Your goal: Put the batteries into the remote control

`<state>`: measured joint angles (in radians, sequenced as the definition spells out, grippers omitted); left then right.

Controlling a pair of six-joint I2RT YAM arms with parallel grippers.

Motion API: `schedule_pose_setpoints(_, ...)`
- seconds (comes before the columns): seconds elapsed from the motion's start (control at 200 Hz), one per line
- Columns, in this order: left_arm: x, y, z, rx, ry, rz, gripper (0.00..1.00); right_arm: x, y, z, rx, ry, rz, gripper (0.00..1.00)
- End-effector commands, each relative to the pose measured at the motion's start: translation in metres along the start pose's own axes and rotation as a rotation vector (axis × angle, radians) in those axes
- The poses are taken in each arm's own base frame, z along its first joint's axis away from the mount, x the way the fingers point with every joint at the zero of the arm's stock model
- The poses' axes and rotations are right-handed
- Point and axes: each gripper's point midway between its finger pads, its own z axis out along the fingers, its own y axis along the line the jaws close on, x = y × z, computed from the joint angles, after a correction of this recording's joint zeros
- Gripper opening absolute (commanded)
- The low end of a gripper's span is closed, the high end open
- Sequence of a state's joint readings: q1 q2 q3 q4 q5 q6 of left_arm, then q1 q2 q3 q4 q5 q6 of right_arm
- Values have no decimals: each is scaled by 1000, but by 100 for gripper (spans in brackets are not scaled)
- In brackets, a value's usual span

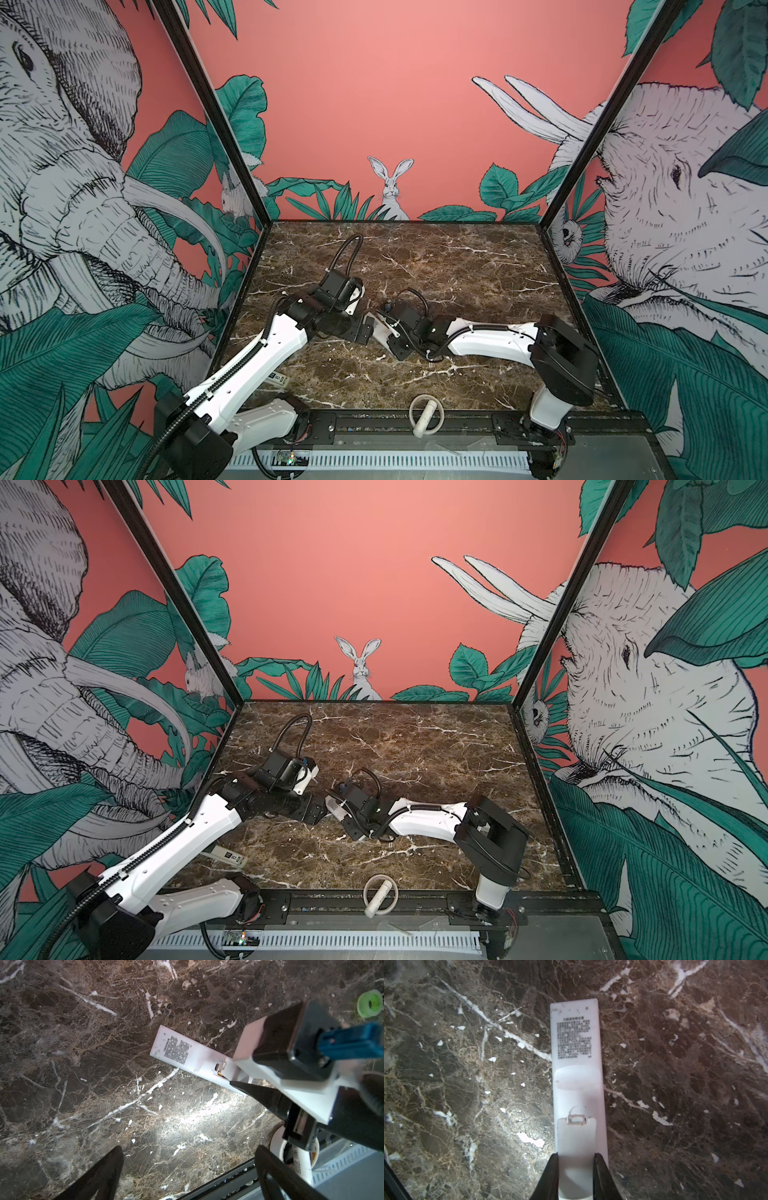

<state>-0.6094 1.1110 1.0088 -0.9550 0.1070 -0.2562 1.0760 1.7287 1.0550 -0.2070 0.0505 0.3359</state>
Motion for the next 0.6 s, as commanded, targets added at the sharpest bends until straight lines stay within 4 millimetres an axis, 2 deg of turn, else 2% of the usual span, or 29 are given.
schedule_pose_setpoints(0.0,8,-4,-11,28,14,36,99,-8,0,3,3,-49,-21,17)
schedule_pose_setpoints(0.27,14,-15,-12,95,38,44,99,5,-3,9,16,-22,-64,17)
schedule_pose_setpoints(0.595,16,-17,-12,113,37,48,99,19,-6,19,20,-1,-79,18)
